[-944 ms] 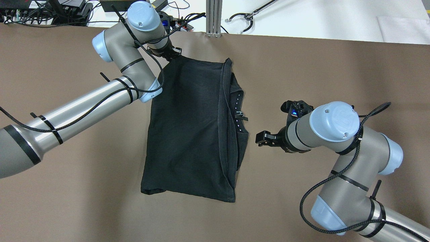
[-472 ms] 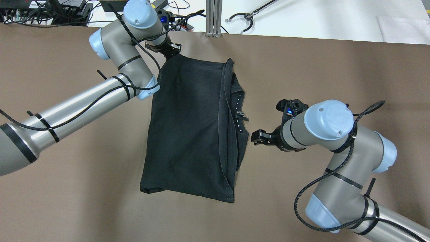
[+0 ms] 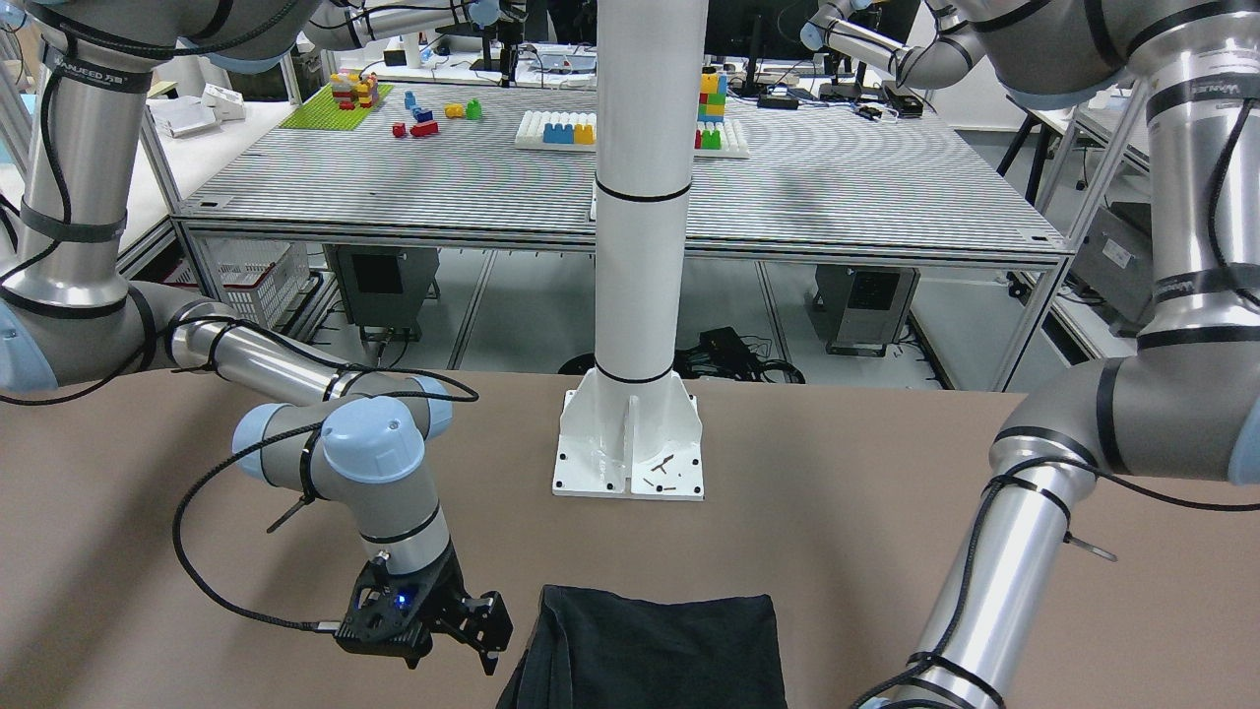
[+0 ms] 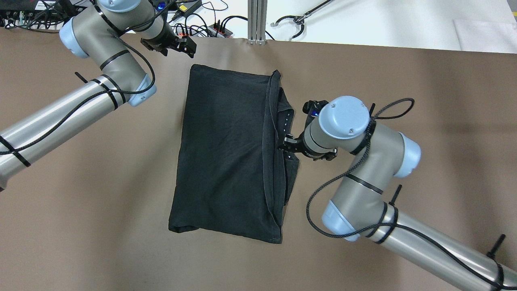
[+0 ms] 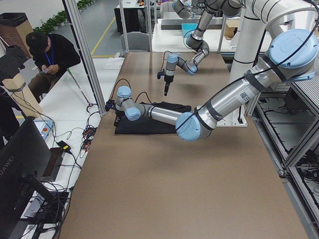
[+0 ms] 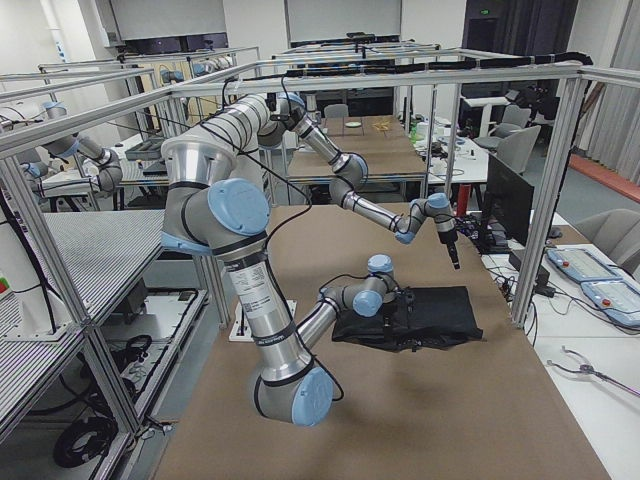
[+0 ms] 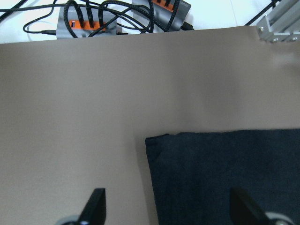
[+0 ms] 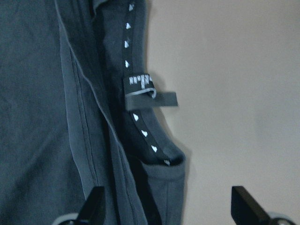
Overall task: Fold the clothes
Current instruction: 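Release the left gripper and press the folded edge with the right gripper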
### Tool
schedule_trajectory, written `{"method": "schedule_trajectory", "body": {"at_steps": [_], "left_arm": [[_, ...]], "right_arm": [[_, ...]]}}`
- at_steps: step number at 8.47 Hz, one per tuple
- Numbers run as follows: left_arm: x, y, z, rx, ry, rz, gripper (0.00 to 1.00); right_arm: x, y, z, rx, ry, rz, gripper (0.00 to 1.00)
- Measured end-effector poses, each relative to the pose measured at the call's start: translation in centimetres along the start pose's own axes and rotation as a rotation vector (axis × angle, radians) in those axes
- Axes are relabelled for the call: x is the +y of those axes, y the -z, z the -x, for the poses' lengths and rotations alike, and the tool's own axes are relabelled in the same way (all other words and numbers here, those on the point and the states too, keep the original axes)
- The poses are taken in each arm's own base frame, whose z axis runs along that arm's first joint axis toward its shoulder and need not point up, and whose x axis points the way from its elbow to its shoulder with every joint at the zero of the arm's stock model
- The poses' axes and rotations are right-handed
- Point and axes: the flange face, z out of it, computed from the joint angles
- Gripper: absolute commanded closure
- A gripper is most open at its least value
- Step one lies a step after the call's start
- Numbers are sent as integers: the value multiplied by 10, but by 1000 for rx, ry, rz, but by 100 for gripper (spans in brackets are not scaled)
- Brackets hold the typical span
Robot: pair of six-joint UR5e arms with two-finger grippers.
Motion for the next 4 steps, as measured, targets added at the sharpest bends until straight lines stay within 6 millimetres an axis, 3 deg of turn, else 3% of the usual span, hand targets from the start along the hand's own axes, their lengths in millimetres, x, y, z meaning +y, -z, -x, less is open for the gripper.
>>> {"method": "schedule_trajectory", "body": {"at_steps": [2,4], "left_arm": [[13,1,13,7,-3,1,6],[19,3,17,12,-7,-3,6]], "right_arm": [[-44,-26,37,51,-13,-26,6],[-81,-48,60,84,-17,-55,6]]}}
